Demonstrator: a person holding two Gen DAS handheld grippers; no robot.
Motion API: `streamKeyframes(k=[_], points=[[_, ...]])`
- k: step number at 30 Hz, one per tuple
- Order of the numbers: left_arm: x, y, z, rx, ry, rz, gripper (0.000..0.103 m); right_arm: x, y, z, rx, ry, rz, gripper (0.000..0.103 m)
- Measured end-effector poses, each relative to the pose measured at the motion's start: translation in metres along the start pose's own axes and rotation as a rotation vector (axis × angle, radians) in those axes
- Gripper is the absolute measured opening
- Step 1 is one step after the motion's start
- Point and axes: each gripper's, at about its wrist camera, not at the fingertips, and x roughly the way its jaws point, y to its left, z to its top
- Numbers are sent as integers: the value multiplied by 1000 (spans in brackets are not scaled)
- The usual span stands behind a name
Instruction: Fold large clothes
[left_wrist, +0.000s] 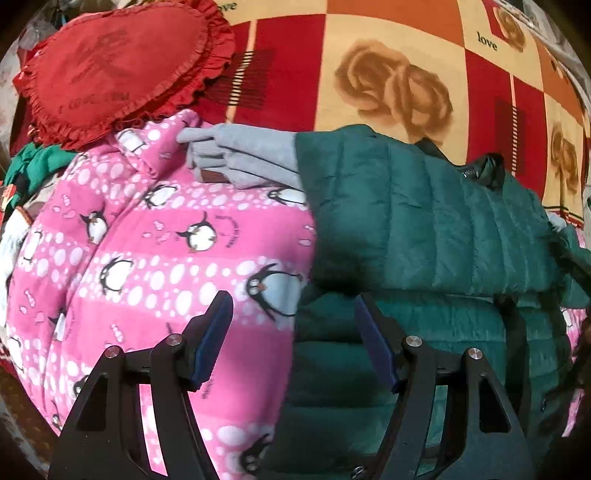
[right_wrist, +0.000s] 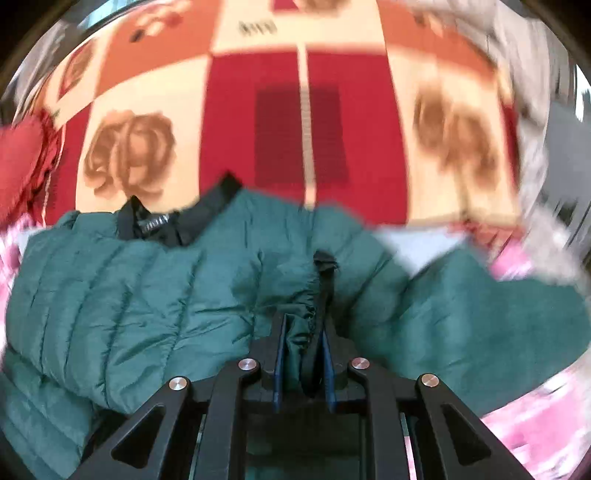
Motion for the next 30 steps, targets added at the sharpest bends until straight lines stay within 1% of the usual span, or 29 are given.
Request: streamKeyframes(k=[2, 3, 4, 5, 6, 8, 9, 12, 13, 15, 17, 20, 23, 25, 27, 30], points=[[-1, -6, 5, 5, -6, -2, 68, 5, -4, -1, 20, 34, 21, 17], [-1, -9, 8, 9, -13, -5, 68, 0, -9, -1, 41, 36, 39, 30], [-3, -12, 12, 14, -22, -5, 68, -7, -12, -2, 64, 25, 49, 47], [-3, -16, 16, 20, -32, -5, 68, -14, -14, -2, 77, 15, 54, 52], [-3, -20, 20, 24, -41, -3, 68, -25, -15, -1, 87, 4, 66, 53], [2, -30, 30, 29, -53, -3, 68, -42, -8, 1, 80, -23, 139, 53], [5, -34, 34, 25, -57, -7, 68, -48, -1, 3, 58, -29, 188, 53], [22, -49, 47, 15, -58, -14, 68, -43, 25, 1, -21, 4, 230, 53], [27, -52, 49, 16, -56, -7, 68, -38, 30, 1, -34, 12, 231, 53], [44, -59, 52, 18, -34, 33, 68, -23, 36, -1, -43, 29, 215, 53], [58, -61, 50, 11, -14, 51, 68, -5, 33, 0, -19, 44, 183, 53], [68, -59, 44, -9, -14, 49, 69, 28, 23, -1, 49, 72, 150, 53], [73, -61, 39, -1, -30, 53, 71, 51, 23, -4, 63, 120, 153, 53], [75, -62, 39, 2, -27, 58, 71, 47, 22, -3, 63, 123, 156, 53], [77, -62, 39, 1, -23, 58, 71, 29, 20, 0, 60, 116, 153, 53], [80, -60, 38, -6, -22, 54, 72, -4, 19, -2, 58, 56, 187, 53]])
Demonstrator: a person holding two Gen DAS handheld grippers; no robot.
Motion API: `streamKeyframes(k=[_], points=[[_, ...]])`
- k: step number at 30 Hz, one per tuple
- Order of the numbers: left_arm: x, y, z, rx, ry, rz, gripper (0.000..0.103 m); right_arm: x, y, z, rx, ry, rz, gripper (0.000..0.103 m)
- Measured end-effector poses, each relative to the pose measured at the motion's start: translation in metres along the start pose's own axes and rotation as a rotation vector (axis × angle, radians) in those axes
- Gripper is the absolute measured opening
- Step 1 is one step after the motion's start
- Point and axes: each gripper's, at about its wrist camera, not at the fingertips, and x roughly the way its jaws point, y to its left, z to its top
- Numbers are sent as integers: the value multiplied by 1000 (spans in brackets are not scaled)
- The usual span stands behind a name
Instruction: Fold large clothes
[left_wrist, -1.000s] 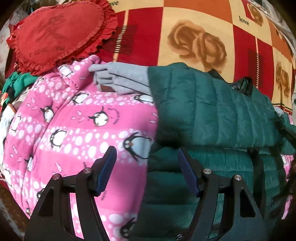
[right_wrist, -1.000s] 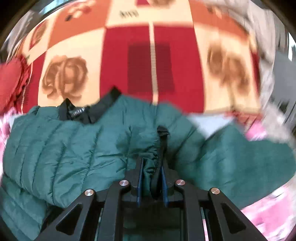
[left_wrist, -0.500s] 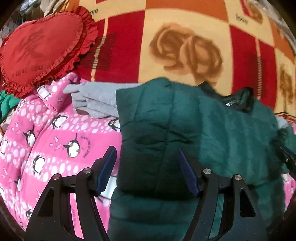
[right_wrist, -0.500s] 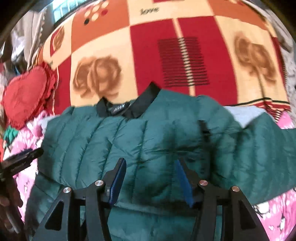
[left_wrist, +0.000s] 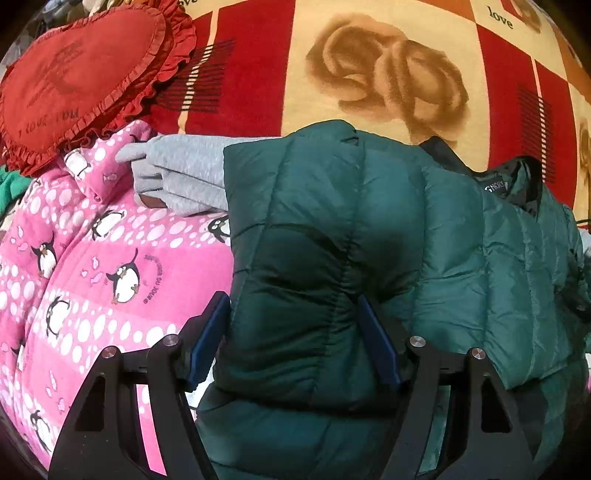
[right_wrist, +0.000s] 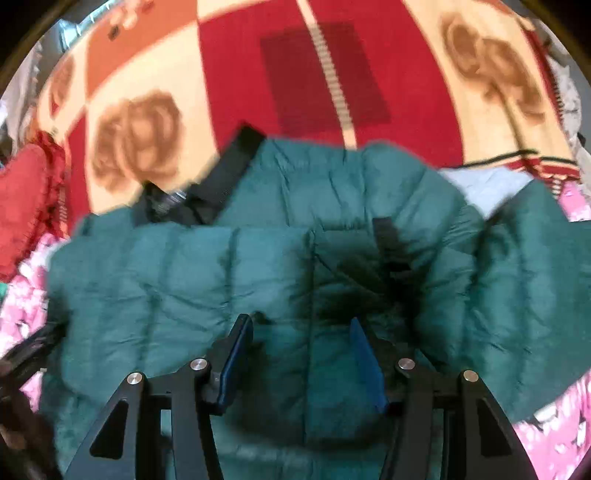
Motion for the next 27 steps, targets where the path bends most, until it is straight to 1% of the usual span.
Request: streamKeyframes(k=[2, 4, 5, 7, 8, 10, 14, 17, 18, 19, 21, 27], points=[[1, 1, -1, -7, 2, -4, 72, -16, 8, -7, -44, -28, 0, 53], [3, 2, -1, -15, 3, -7, 73, -17, 14, -16, -84, -16, -8, 53], [3, 2, -1, -18, 2, -6, 73, -12, 14, -20, -94, -2, -12, 53], [4, 3, -2, -21, 0, -3, 75, 10, 13, -30, -110, 49, -51, 53], [4, 3, -2, -21, -2, -4, 75, 18, 12, -35, -110, 63, -52, 53], [1, 3, -2, -19, -8, -5, 75, 23, 15, -36, -115, 61, -65, 53], [-18, 1, -5, 11, -51, 28, 75, 3, 19, -33, -95, 45, -42, 53], [-37, 4, -8, 13, -64, 2, 75, -18, 18, -35, -89, 12, -40, 53], [-42, 4, -9, 12, -67, -4, 75, -22, 17, -38, -86, 5, -42, 55], [-50, 5, -11, 12, -73, -6, 75, -27, 17, -40, -80, -2, -43, 65], [-64, 5, -15, 10, -89, -18, 75, -38, 16, -41, -62, -17, -30, 80], [-99, -1, -33, 18, -115, -42, 75, -58, 13, -53, -43, -28, -5, 81]])
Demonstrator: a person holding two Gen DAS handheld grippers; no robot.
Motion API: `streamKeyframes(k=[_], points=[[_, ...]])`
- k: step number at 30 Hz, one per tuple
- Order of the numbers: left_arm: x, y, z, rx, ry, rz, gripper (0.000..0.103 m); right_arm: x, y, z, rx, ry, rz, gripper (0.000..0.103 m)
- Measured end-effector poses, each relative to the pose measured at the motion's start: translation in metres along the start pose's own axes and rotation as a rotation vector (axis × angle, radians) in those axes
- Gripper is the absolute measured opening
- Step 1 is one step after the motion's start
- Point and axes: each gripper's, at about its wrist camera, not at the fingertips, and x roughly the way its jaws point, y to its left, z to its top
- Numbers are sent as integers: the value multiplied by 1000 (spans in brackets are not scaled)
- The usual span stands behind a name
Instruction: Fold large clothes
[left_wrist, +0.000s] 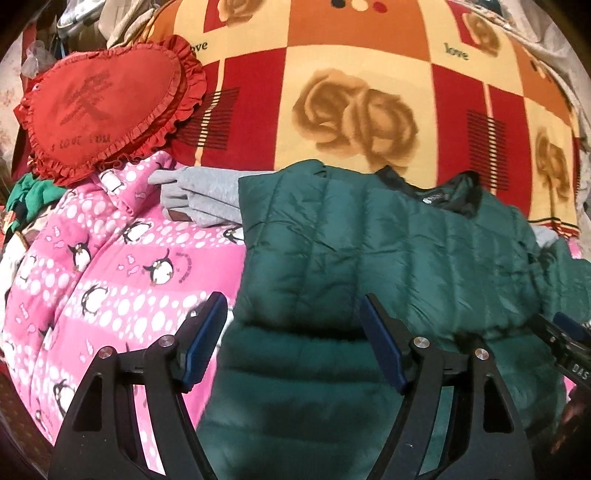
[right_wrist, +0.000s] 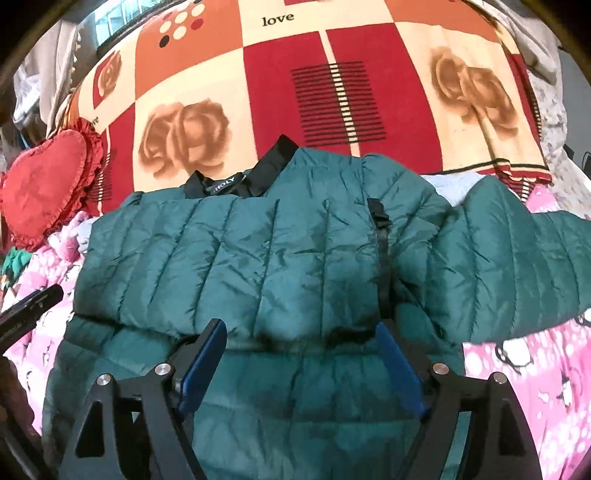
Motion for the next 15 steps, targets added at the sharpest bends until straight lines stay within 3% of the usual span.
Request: streamKeyframes(k=[15], points=[[-36, -35, -27, 58, -25, -28, 75, -30, -1, -23, -4, -4, 15, 81]])
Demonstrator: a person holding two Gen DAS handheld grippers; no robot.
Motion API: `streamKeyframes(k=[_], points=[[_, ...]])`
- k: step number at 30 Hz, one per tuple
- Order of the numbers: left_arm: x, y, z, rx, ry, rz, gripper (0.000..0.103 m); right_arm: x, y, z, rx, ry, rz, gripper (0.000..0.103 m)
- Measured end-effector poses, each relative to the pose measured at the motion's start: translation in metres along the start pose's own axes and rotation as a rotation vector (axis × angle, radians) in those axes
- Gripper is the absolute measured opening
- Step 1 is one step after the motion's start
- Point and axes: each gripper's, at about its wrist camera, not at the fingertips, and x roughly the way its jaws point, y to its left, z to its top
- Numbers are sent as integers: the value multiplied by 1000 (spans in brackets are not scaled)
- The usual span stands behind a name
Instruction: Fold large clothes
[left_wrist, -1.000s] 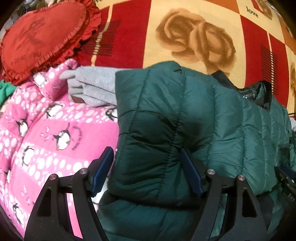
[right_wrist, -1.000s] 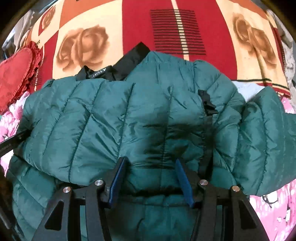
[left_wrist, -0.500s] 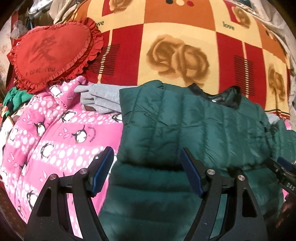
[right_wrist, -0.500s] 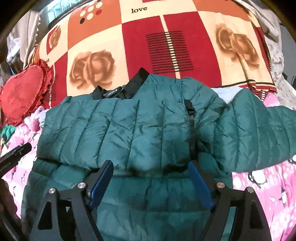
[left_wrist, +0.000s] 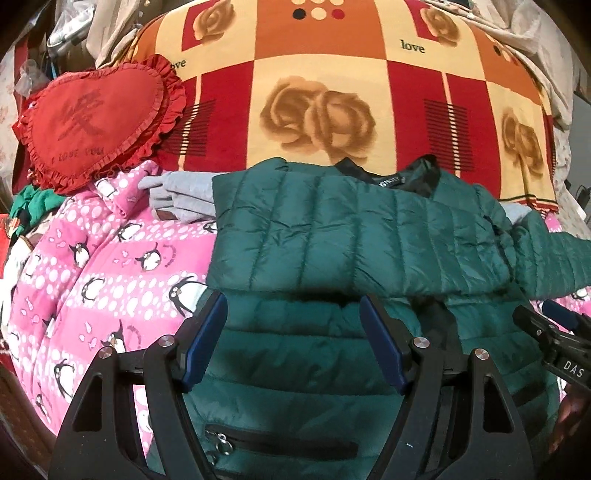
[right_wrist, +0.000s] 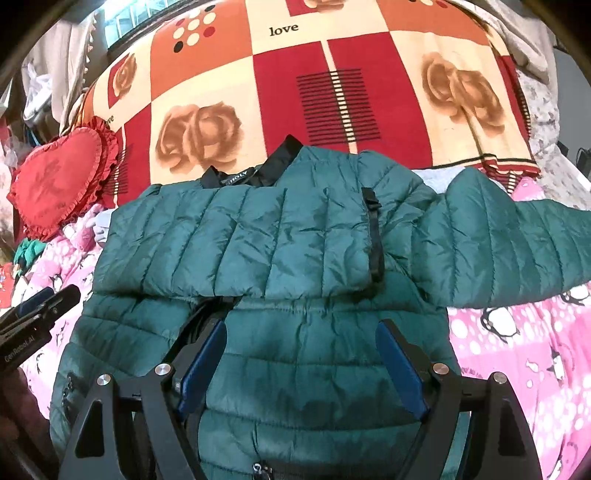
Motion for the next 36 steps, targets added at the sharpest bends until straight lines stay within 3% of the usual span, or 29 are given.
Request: streamKeyframes(k=[27, 36], points=[[-16, -32, -12, 44, -17, -5, 75, -19, -4, -13, 5, -20, -6, 81], [-15, -42, -12, 34, -3, -44, 75, -23, -14, -14, 17, -22, -32, 81]])
